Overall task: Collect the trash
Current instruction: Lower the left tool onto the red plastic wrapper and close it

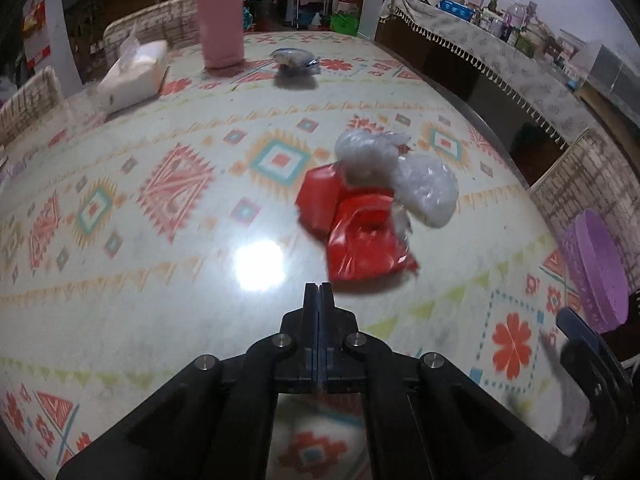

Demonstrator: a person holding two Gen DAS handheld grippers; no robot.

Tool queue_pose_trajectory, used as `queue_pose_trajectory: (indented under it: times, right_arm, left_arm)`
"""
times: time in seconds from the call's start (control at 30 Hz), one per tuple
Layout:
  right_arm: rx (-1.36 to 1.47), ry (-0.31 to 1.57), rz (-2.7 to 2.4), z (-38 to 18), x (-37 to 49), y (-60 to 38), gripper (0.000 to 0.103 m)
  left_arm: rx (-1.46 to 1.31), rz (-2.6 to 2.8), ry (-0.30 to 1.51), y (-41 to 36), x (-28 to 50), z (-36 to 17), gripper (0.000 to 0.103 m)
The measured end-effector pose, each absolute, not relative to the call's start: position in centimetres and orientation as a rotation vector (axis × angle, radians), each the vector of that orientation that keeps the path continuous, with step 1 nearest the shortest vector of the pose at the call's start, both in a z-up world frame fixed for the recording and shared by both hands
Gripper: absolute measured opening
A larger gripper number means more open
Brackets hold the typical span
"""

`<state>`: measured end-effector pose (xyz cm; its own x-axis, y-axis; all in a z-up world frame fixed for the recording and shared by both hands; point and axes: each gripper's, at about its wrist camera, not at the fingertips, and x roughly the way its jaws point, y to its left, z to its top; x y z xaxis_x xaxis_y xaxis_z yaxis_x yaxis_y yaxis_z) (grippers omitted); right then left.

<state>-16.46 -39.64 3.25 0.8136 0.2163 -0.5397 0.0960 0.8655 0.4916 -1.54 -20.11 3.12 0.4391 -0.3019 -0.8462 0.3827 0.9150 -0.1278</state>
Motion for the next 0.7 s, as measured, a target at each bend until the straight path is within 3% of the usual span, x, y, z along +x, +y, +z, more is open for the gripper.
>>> queue_pose_trajectory:
  times: [0.07,0.13,0.17,0.2,0.63,0.67,0.7]
  right_arm:
    - [0.519,0.634,0.061,3.2,-16.3,-39.4,0.076]
    - [0.506,0.643,0.05,3.2,-16.1,-39.2,0.077]
    - [0.499,0.647,0.046,3.2,-16.0,-39.0,0.077]
    - [0.496,0.648,0.043,3.2,-16.1,-39.0,0.077]
    - [0.497,0.655,0.045,3.0,-16.1,-39.2,0.077]
    - [0.497,0.656,0.048,3.0,-16.1,-39.2,0.077]
    - [0.497,0.655,0.049,3.0,-16.1,-39.2,0.077]
  left_arm:
    - [0.058,-0.439,1.033,-19.6,-1.2,3.1,0.005]
    - [0.047,-0.424,1.035,-19.8,-0.7,3.0,0.037]
    - [0.029,-0.422,1.024,-20.0,-0.3,3.2,0.068]
    - [0.015,-0.425,1.009,-20.1,-0.2,3.4,0.082]
    - [0.089,-0.384,0.999,-25.0,2.7,1.5,0.081]
    - [0.117,-0.373,0.994,-25.2,2.4,1.5,0.071]
    - [0.154,-0.35,0.98,-25.2,2.0,1.6,0.042]
